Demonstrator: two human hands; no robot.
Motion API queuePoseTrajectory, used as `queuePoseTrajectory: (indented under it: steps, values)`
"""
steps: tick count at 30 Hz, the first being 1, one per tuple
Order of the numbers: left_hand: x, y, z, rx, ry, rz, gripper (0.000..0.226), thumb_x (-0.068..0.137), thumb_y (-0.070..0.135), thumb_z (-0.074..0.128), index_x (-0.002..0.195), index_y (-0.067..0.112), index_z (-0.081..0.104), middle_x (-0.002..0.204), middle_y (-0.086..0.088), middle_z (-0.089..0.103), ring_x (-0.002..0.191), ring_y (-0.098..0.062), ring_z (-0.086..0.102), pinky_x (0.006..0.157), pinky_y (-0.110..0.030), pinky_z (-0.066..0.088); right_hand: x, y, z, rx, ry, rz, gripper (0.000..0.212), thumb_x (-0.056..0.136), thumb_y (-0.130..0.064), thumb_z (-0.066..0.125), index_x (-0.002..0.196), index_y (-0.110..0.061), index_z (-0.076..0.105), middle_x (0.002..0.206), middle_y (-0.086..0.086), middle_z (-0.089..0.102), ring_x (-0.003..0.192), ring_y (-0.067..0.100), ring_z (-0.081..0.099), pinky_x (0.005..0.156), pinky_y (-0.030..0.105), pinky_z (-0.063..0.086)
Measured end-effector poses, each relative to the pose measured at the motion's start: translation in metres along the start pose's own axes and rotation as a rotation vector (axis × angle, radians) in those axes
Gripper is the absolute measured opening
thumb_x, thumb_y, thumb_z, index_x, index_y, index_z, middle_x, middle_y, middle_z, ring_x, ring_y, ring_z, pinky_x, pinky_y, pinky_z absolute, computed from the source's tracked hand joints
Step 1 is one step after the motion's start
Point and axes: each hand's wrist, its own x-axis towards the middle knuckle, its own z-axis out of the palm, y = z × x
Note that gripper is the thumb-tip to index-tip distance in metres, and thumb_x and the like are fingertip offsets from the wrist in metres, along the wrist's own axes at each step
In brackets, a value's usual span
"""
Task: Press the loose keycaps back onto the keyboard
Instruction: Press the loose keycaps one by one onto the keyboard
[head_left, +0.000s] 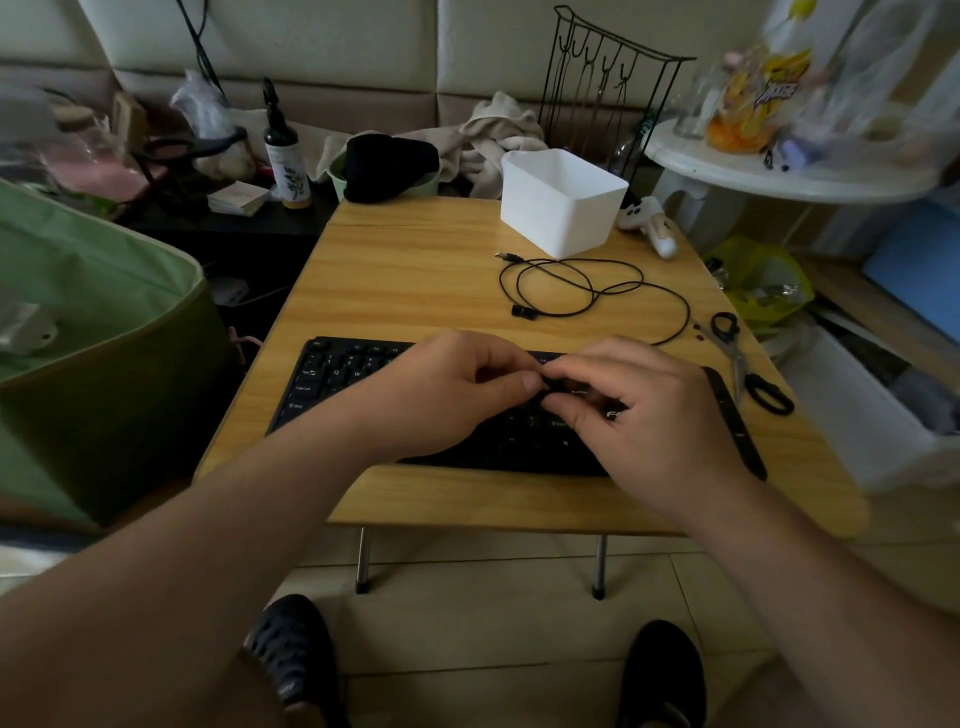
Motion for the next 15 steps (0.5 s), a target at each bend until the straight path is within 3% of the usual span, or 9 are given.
queuePoseTrajectory:
  steps: [2, 7, 11, 13, 15]
  values:
    - [0.0, -0.001, -0.001, 0.031, -0.005, -0.002, 0.019, 0.103, 0.04, 0.059, 0.111, 0.034, 0.075, 0.084, 0.002, 0.073, 0.062, -0.005, 0.057, 0.059, -0.02, 0.046, 0.0, -0.001, -0.002, -0.035, -0.011, 0.002, 0.026, 0.087, -0.023, 0.08, 0.112, -0.015, 0.079, 0.1, -0.005, 0.075, 0.087, 0.004, 0.064, 0.073, 0.027, 0.057]
    - [0.002, -0.004, 0.005, 0.159, -0.02, 0.02, 0.022, 0.105, 0.04, 0.056, 0.111, 0.032, 0.075, 0.064, 0.019, 0.063, 0.054, 0.003, 0.052, 0.052, -0.012, 0.037, 0.0, -0.001, -0.004, -0.157, -0.148, 0.0, 0.026, 0.089, -0.034, 0.073, 0.11, -0.019, 0.078, 0.091, -0.005, 0.074, 0.077, 0.015, 0.065, 0.063, 0.039, 0.057]
    - [0.003, -0.005, 0.007, 0.193, -0.02, 0.019, 0.024, 0.105, 0.041, 0.056, 0.112, 0.031, 0.077, 0.06, 0.02, 0.06, 0.053, 0.002, 0.051, 0.052, -0.014, 0.038, 0.002, 0.0, -0.004, -0.215, -0.204, 0.007, 0.025, 0.093, -0.034, 0.07, 0.112, -0.021, 0.076, 0.093, -0.007, 0.07, 0.086, 0.019, 0.063, 0.067, 0.039, 0.054]
    - [0.004, -0.007, 0.004, 0.222, -0.024, 0.02, 0.024, 0.104, 0.044, 0.057, 0.114, 0.035, 0.077, 0.072, 0.019, 0.068, 0.067, 0.002, 0.06, 0.065, -0.022, 0.05, 0.002, 0.001, -0.004, -0.195, -0.221, 0.05, 0.026, 0.092, -0.038, 0.068, 0.112, -0.023, 0.076, 0.093, -0.011, 0.067, 0.09, 0.016, 0.06, 0.071, 0.039, 0.053]
    - [0.004, -0.012, 0.0, 0.32, 0.027, 0.032, 0.027, 0.101, 0.051, 0.055, 0.118, 0.041, 0.074, 0.099, 0.021, 0.074, 0.1, -0.01, 0.065, 0.091, -0.039, 0.055, 0.001, 0.004, -0.004, -0.138, -0.254, 0.137, 0.027, 0.091, -0.042, 0.067, 0.112, -0.028, 0.076, 0.094, -0.016, 0.063, 0.093, 0.01, 0.057, 0.077, 0.038, 0.053]
